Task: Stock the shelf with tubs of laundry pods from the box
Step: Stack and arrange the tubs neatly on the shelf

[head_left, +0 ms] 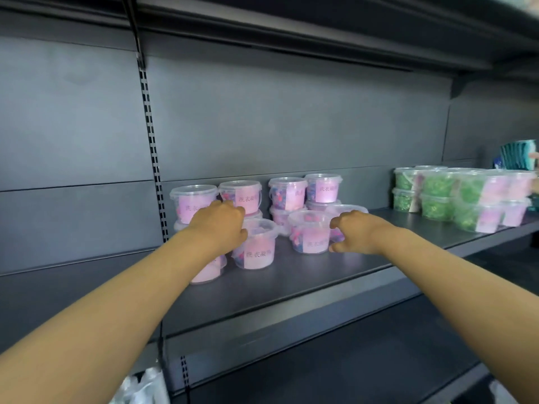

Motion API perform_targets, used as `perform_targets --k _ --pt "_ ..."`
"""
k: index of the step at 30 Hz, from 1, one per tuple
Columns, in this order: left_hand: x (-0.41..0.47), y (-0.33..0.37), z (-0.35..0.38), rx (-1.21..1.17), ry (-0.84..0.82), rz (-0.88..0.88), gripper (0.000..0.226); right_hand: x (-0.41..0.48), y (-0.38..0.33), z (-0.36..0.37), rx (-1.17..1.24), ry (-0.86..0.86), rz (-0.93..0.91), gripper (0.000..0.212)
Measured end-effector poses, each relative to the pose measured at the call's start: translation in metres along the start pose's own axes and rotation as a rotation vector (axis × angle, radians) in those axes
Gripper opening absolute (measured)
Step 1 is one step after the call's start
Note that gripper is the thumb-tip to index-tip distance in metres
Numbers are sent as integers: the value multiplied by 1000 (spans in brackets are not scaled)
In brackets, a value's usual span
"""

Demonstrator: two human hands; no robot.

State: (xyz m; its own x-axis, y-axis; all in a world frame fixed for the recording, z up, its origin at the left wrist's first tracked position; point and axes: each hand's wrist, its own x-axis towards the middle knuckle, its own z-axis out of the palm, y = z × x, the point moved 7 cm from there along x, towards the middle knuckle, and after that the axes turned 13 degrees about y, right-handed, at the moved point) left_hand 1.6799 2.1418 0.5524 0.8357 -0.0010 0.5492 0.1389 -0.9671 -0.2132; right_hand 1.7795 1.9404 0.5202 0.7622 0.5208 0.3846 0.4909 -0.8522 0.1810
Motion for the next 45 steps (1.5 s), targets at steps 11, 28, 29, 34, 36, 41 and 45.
perform_targets --k 11,28,29,34,36,41,45 --pt "-54 128 -32 -17 -89 -70 41 -95 85 -31 39 32 -57 54" --pt "31 124 -30 -6 24 -224 37 -19 148 -32 197 166 -55 47" --pt "43 118 -23 -16 35 -231 37 -5 149 -28 192 170 -54 48" --pt "103 87 25 -127 76 -291 34 72 148 -3 194 188 -61 48" --pt "127 77 45 -194 100 -323 34 103 147 10 204 210 -60 49" --pt "184 63 84 -274 189 -331 45 172 148 44 306 277 -57 56" --pt "214 63 105 -273 211 -316 55 208 146 65 353 293 -98 57"
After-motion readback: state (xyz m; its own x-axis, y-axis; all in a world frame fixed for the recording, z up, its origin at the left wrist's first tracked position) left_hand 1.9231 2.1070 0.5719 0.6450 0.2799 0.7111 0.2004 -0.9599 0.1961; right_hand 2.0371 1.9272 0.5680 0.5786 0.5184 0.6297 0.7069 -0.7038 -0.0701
